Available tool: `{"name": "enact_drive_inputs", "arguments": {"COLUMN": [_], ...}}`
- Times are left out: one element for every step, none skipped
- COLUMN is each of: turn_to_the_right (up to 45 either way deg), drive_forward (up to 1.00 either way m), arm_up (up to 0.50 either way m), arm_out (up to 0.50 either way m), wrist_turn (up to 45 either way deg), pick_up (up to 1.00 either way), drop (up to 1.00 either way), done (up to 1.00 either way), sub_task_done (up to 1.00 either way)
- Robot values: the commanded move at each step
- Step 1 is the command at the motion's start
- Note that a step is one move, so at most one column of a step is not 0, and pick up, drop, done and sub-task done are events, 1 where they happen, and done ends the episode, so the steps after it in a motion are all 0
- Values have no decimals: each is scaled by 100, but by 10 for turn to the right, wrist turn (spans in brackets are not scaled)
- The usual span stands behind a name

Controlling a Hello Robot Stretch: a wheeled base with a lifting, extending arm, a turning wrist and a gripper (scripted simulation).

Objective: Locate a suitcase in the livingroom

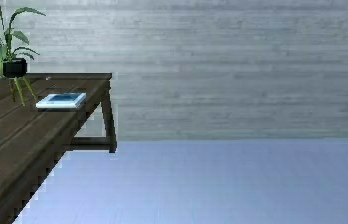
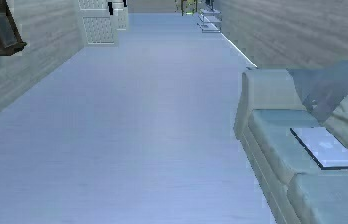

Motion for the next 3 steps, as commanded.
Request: {"name": "enact_drive_inputs", "arguments": {"turn_to_the_right": [-150, 0, -450], "drive_forward": [0, 65, 0], "arm_up": [0, 0, 0], "arm_out": [0, 0, 0], "wrist_turn": [0, 0, 0], "pick_up": [0, 0, 0], "drop": [0, 0, 0], "done": [0, 0, 0], "sub_task_done": [0, 0, 0]}}
